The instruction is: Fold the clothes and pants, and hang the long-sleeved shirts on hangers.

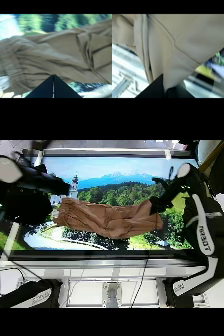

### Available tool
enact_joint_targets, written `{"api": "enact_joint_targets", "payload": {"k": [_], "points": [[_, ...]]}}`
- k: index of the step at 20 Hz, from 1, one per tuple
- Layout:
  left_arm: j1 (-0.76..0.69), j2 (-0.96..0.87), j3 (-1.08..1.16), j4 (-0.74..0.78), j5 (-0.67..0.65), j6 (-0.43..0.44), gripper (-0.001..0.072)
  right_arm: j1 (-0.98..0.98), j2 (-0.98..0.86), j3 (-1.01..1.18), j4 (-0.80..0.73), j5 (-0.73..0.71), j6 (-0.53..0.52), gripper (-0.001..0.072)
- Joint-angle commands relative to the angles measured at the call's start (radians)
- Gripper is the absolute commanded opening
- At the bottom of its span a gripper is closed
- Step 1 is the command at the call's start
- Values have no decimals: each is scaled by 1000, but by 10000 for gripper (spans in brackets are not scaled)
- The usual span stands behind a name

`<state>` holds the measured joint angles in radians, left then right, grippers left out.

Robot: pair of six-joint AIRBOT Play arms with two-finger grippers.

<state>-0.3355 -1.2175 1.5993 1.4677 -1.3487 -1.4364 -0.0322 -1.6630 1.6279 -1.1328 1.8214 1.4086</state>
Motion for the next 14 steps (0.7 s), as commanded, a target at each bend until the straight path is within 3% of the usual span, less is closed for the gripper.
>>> {"api": "enact_joint_targets", "payload": {"k": [1, 7, 9, 14], "points": [[-125, -126, -1, -10, -3, 0, 19, -112, 101, -176, 20, -12, -16, 14], [-208, -470, 0, -39, 8, 1, 19, -185, 180, -48, 470, -39, -92, 16], [-240, -541, 0, -89, 59, 4, 19, -151, 181, 11, 514, -89, -94, 15], [-298, -628, 0, -119, 259, 3, 18, 29, 179, 42, 504, -386, -93, 14]]}}
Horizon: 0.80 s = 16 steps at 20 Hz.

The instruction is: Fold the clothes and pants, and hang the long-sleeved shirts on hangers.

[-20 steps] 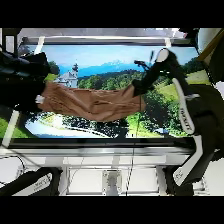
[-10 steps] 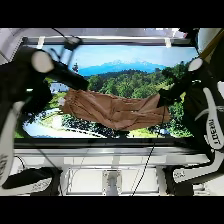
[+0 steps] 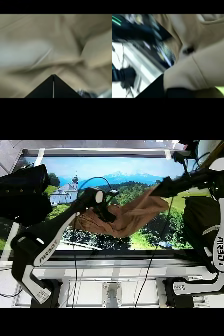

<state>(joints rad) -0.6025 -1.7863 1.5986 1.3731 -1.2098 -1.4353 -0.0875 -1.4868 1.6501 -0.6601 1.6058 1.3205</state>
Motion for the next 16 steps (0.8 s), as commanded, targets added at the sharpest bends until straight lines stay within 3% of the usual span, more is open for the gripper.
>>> {"api": "enact_joint_targets", "payload": {"k": [1, 3, 6, 12, 16], "points": [[-32, -70, 0, -25, 157, 2, 18, 130, 2, 20, 23, -215, -5, 15], [-23, -70, 1, -22, 187, 2, 18, 208, 2, 20, -23, -276, 15, 14], [43, -5, 1, 25, 124, -2, 19, 303, 2, 20, -95, -353, 61, 15], [321, 277, 1, 363, -142, -1, 19, 487, -91, 20, -148, -539, 137, 14], [525, 428, 1, 362, -141, -1, 19, 668, -253, 24, -65, -854, 126, 13]]}}
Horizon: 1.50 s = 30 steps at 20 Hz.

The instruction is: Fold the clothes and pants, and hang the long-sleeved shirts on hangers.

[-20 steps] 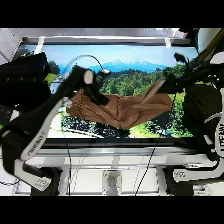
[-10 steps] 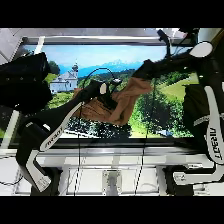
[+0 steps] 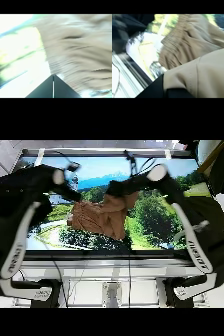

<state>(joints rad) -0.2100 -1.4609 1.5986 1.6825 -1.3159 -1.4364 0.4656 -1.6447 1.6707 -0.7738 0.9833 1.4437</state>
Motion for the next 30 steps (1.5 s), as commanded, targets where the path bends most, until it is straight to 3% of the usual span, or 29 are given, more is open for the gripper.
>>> {"api": "enact_joint_targets", "payload": {"k": [1, 5, 7, 8, 10, 12, 15, 19, 22, 23, 25, 30], "points": [[174, 130, 1, 52, -35, 0, 19, 165, -146, 16, 79, -320, -6, 12], [275, 181, 1, 51, -36, 0, 19, 325, -373, 235, 159, -408, -166, 12], [295, 181, 1, 36, -36, 0, 19, 365, -458, 339, 157, -407, -169, 14], [295, 181, 1, 35, -36, 0, 19, 371, -481, 360, 159, -407, -154, 54], [294, 181, 1, 34, -36, 0, 19, 364, -480, 360, 161, -367, -95, 608], [293, 181, 1, 34, -36, 0, 19, 329, -452, 360, 151, -286, -95, 622], [293, 181, 1, 34, -43, 0, 18, 227, -380, 360, 22, -161, -95, 614], [293, 181, 1, 34, -58, 0, 19, 20, -293, 359, -257, 323, -46, 433], [293, 181, 1, 6, -58, 0, 19, -103, -292, 305, -296, 532, -35, 435], [293, 181, 1, -15, -58, 0, 19, -127, -292, 266, -295, 533, -22, 472], [293, 181, 1, -33, -58, 0, 19, -149, -293, 169, -286, 446, 16, 680], [293, 181, 1, -41, -58, 0, 19, -146, -321, -19, -87, 210, 47, 694]]}}
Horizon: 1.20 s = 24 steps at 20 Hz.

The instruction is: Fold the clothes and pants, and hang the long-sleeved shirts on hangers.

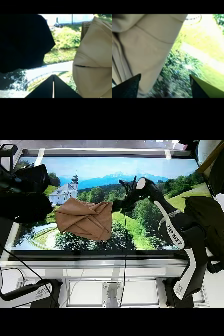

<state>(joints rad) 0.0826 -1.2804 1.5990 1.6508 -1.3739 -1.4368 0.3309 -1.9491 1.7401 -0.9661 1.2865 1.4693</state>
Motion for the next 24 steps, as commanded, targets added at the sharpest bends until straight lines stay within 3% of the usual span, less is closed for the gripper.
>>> {"api": "enact_joint_targets", "payload": {"k": [1, 8, 11, 12, 13, 14, 19, 22, 24], "points": [[0, 0, 0, -10, 0, 0, 19, -11, -39, -93, 142, -105, 20, 694], [0, 0, 0, -10, 0, 0, 18, 79, -117, -90, 434, -223, -57, 688], [0, 0, 0, -10, 0, 0, 18, 140, -118, -90, 464, -227, -74, 605], [0, 0, 0, -10, 0, 0, 19, 153, -117, -90, 465, -224, -74, 467], [0, 0, 0, -10, 0, 0, 19, 157, -115, -89, 467, -212, -75, 138], [0, 0, 0, -10, 0, 0, 18, 150, -111, -79, 468, -183, -74, 19], [0, 0, 0, -9, 0, 0, 19, -39, -9, 140, 440, 57, -13, 14], [0, 0, 0, -10, 0, 0, 19, -222, 85, 363, 226, 222, 111, 14], [0, 0, 0, -14, 0, 0, 19, -356, 159, 381, 124, 304, 119, 14]]}}
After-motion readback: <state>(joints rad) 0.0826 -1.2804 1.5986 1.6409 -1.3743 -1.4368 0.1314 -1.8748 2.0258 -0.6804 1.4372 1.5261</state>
